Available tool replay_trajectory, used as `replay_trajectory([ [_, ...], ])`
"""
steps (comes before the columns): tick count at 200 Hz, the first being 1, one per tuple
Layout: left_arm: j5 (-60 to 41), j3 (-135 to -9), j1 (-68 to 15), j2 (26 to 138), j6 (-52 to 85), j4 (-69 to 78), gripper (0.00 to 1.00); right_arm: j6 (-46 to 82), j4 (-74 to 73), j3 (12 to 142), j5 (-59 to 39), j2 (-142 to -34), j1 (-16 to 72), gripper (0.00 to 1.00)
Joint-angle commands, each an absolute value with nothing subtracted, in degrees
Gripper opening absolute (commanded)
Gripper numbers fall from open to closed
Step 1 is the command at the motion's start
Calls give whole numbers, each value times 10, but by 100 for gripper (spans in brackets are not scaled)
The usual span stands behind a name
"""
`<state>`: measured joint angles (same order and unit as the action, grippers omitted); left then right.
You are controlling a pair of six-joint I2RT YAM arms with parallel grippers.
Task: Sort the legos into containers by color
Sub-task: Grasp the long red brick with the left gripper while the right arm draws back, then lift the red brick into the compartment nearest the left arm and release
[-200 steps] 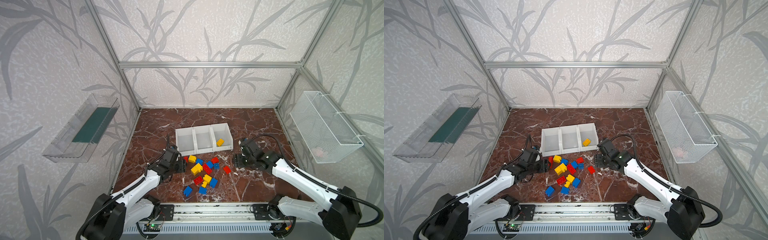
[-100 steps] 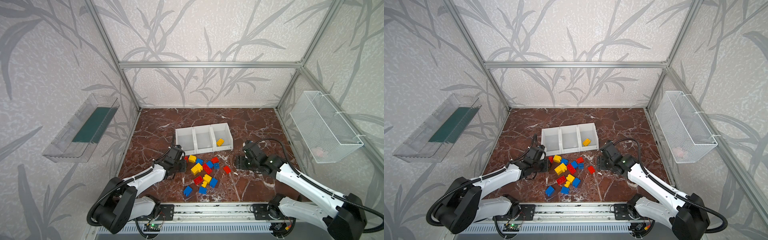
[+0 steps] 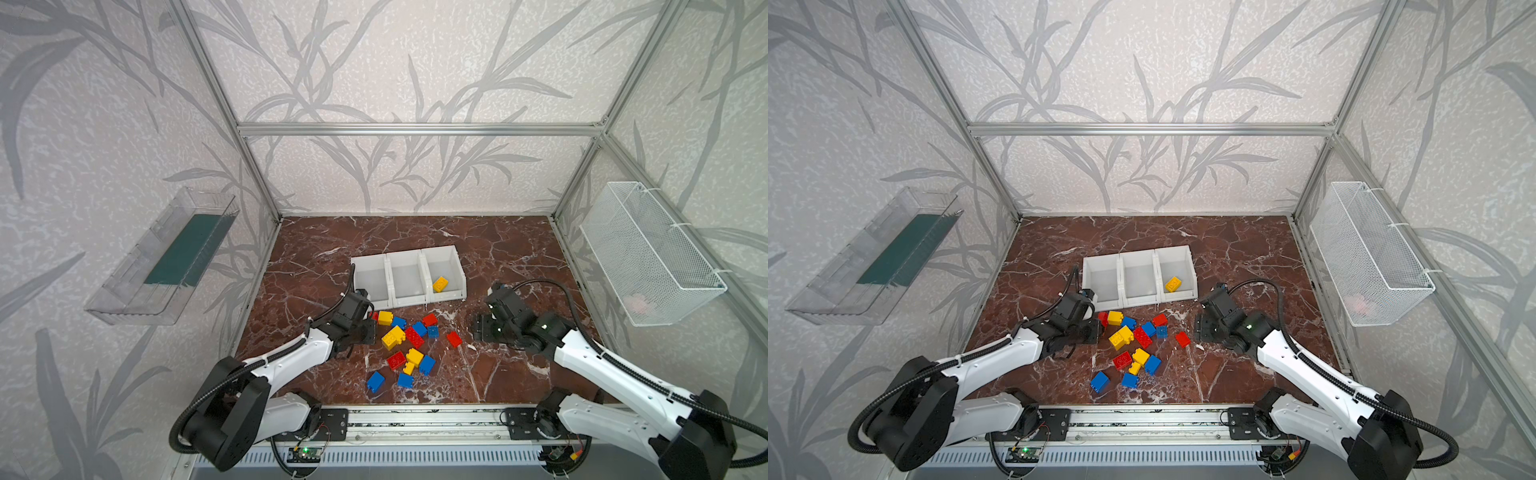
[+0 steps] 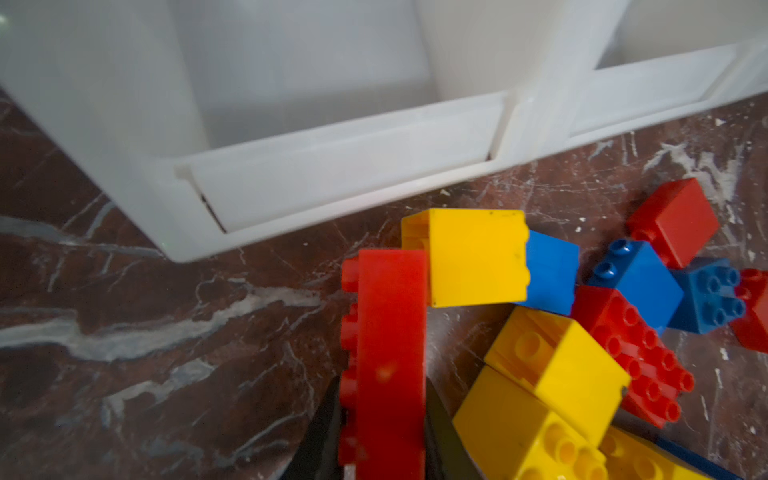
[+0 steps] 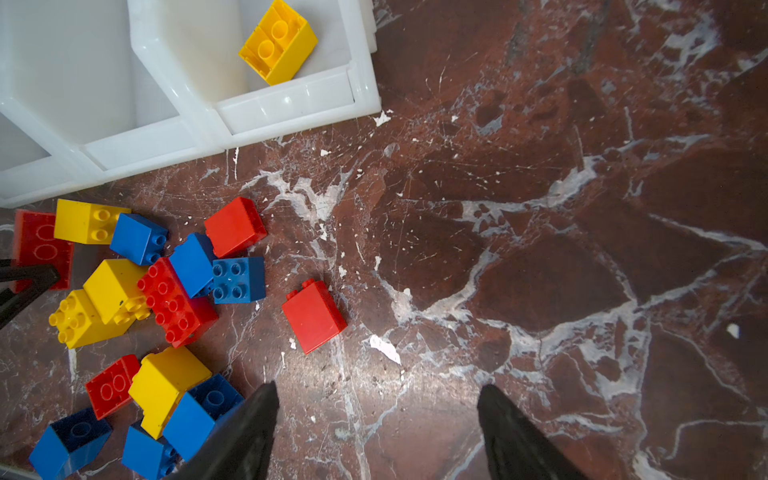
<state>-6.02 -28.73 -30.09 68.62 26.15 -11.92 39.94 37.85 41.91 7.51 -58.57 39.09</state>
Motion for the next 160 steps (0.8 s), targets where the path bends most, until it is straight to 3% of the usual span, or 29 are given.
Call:
replay_trajectory([
  [1, -68, -277, -316, 634, 295, -159, 23, 415, 404, 410, 92, -562, 402, 76],
  [23, -78, -277, -316, 578, 325, -148, 23, 417, 415, 406, 99, -551, 404, 76],
  [53, -10, -316, -310, 550, 301, -151, 24, 413, 431, 416, 108, -545, 403, 76],
  [117, -21, -432, -263, 725, 249, -136, 24, 413, 441, 430, 107, -542, 403, 76],
  [160, -7, -459, -245, 778, 245, -124, 24, 416, 458, 435, 111, -529, 404, 76],
])
